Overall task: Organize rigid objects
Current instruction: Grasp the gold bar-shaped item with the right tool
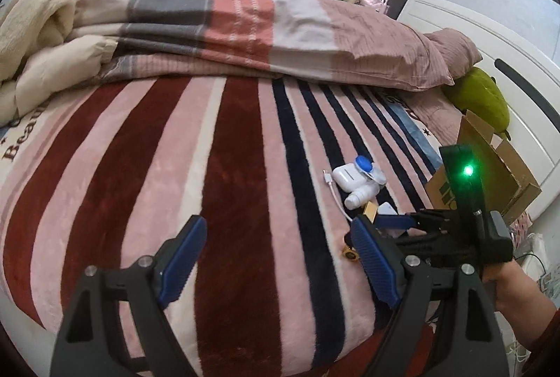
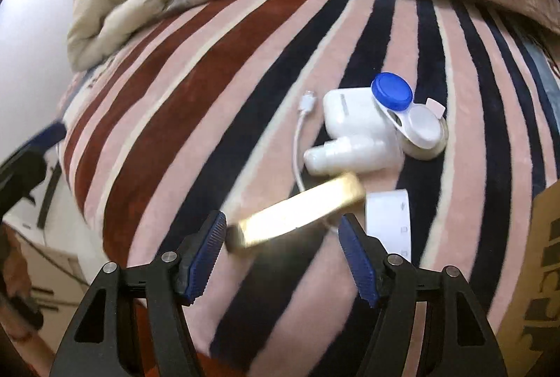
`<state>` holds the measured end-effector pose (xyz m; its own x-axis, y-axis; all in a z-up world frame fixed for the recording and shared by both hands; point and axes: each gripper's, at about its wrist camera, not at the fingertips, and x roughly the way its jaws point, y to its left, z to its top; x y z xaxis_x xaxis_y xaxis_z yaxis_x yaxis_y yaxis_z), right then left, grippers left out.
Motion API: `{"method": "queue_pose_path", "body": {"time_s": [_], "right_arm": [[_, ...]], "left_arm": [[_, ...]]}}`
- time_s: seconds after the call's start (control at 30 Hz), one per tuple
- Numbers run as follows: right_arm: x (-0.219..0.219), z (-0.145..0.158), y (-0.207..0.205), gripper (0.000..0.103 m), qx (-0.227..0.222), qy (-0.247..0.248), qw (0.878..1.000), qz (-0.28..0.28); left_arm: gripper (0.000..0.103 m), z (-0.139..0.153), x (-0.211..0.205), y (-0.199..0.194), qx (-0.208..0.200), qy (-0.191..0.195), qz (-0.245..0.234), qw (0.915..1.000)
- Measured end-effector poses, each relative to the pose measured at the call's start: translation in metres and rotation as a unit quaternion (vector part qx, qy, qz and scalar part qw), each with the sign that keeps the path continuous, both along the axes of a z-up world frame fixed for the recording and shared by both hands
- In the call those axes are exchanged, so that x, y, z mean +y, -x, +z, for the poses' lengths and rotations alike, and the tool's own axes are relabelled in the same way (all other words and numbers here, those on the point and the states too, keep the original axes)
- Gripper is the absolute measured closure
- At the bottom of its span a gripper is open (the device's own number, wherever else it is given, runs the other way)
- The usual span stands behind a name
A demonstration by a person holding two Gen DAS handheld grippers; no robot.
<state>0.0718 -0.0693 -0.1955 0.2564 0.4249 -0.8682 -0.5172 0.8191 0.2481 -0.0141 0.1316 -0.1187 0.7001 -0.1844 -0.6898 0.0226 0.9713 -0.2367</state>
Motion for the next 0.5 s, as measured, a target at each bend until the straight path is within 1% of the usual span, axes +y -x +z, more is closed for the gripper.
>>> {"method": "queue_pose_path", "body": {"time_s": [0.1, 0.13, 0.17, 0.2, 0.23, 0.27, 0.33, 0.4, 0.5], "right_arm": [[0.002, -0.003, -0.005, 0.039, -0.006, 0.012, 1.0, -0.013], [0.002, -0.005, -0.006, 0.042, -0.006, 0.016, 1.0, -0.013], [0.003, -0.006, -0.007, 0.055, -0.009, 0.022, 1.0, -0.014], [0.002, -0.007, -0.007, 0.063, -0.015, 0.029, 0.999, -0.012], [0.003, -0.006, -0.005, 0.076, -0.02, 0.034, 0.999, -0.005], [0.004, -0.003, -0.002, 0.084, -0.026, 0.037, 0.999, 0.005], [0.003, 0.001, 0.007, 0.088, -0.046, 0.048, 0.997, 0.029], [0.005, 0.005, 0.016, 0.089, -0.061, 0.052, 0.995, 0.058], [0.005, 0.002, 0.024, 0.089, -0.055, 0.07, 0.993, 0.073]], "left_arm": [[0.021, -0.001, 0.003, 0.002, -0.001, 0.001, 0.003, 1.0], [0.021, -0.001, 0.004, 0.002, -0.002, 0.003, 0.003, 1.0], [0.021, -0.001, 0.005, 0.003, -0.004, 0.005, 0.002, 1.0], [0.021, 0.0, 0.005, 0.004, -0.004, 0.007, 0.002, 1.0], [0.021, 0.0, 0.005, 0.003, -0.005, 0.009, 0.001, 1.0], [0.021, 0.0, 0.004, 0.003, -0.006, 0.009, -0.001, 0.9999], [0.021, 0.001, 0.002, 0.004, -0.007, 0.009, -0.002, 0.9999], [0.021, 0.002, 0.0, 0.004, -0.007, 0.011, -0.005, 0.9999], [0.021, 0.004, -0.003, 0.005, -0.007, 0.01, -0.008, 0.9999]]}}
